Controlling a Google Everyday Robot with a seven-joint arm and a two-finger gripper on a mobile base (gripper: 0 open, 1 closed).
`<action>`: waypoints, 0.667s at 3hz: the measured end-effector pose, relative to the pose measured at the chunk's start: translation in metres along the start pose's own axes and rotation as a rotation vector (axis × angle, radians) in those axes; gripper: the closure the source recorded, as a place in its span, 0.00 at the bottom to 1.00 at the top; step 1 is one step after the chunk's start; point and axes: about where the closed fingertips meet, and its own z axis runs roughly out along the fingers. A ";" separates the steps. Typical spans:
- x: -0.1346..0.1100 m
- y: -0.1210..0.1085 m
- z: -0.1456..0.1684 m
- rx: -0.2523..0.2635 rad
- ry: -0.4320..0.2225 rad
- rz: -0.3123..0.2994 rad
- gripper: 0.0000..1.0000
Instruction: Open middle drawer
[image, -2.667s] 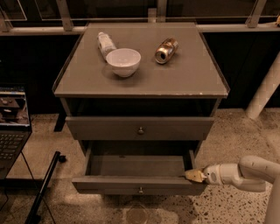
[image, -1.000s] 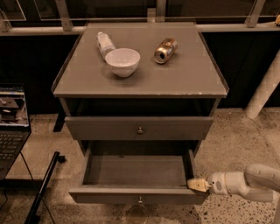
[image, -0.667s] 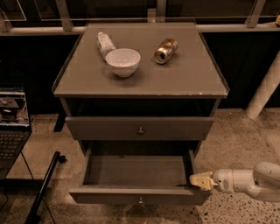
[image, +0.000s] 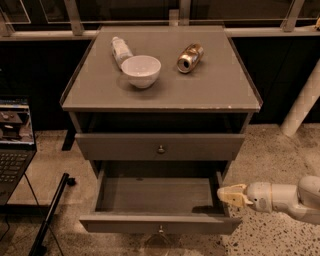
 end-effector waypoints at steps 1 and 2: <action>0.000 0.000 0.000 0.000 0.000 0.000 0.57; 0.000 0.000 0.000 0.000 0.000 0.000 0.36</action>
Offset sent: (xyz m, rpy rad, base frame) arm 0.0000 0.0000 0.0000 0.0000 0.0000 0.0001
